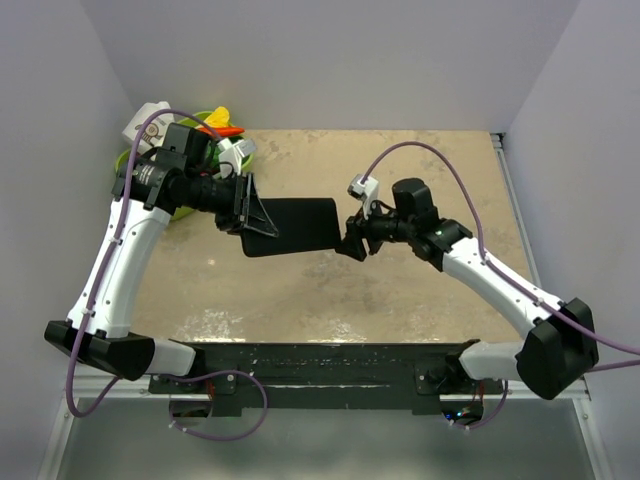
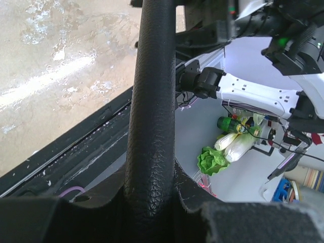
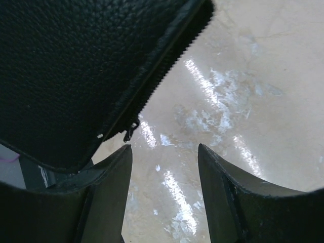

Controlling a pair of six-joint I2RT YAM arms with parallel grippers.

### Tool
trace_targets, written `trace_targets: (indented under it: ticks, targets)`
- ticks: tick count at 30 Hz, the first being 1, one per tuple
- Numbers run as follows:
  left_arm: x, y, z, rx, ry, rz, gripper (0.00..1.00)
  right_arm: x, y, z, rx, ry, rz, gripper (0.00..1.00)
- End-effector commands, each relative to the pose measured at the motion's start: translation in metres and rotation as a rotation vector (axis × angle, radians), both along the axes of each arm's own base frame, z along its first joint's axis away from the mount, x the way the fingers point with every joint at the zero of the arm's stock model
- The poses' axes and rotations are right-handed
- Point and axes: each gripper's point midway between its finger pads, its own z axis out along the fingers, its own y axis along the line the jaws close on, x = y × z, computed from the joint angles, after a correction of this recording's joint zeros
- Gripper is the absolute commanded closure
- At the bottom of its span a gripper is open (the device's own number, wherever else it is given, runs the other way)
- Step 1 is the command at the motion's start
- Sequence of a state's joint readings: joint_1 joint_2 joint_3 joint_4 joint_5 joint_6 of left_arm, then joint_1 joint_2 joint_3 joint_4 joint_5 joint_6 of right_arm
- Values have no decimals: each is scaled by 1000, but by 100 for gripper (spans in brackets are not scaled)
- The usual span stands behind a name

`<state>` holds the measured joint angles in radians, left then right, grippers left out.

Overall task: Sort the hair-cutting tools
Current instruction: Zip the hairdressing tool bag.

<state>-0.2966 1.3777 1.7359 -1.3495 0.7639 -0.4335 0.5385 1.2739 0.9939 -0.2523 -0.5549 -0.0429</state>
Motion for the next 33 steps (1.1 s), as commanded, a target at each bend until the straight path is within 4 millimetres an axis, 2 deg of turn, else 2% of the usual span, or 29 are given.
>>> trace_targets:
  ticks: [1, 3, 10, 17, 20, 22, 26, 30, 33]
  targets:
    - [-11, -6, 23, -92, -69, -62, 100, -14, 17, 9, 4, -58, 131, 43]
    - [-12, -6, 23, -93, -73, -65, 100, -14, 17, 8, -11, -86, 133, 43]
    - [-15, -6, 23, -104, -76, -83, 100, -9, 25, 27, 43, -158, 136, 44]
    - [-22, -7, 26, -123, -78, -98, 100, -2, 27, 20, 59, -201, 125, 48]
    - [-27, -6, 26, -131, -74, -103, 100, 3, 27, 25, 57, -259, 124, 50]
    - [-30, -6, 25, -135, -70, -106, 100, 2, 25, 28, 45, -282, 137, 51]
    - [-35, -4, 26, -138, -78, -108, 100, -15, 17, 35, 11, -305, 209, 48]
    - [-40, -4, 25, -145, -78, -114, 100, -31, 5, 32, -41, -294, 244, 47]
    - [-43, -4, 25, -152, -75, -121, 100, -32, -2, 31, -62, -329, 243, 47]
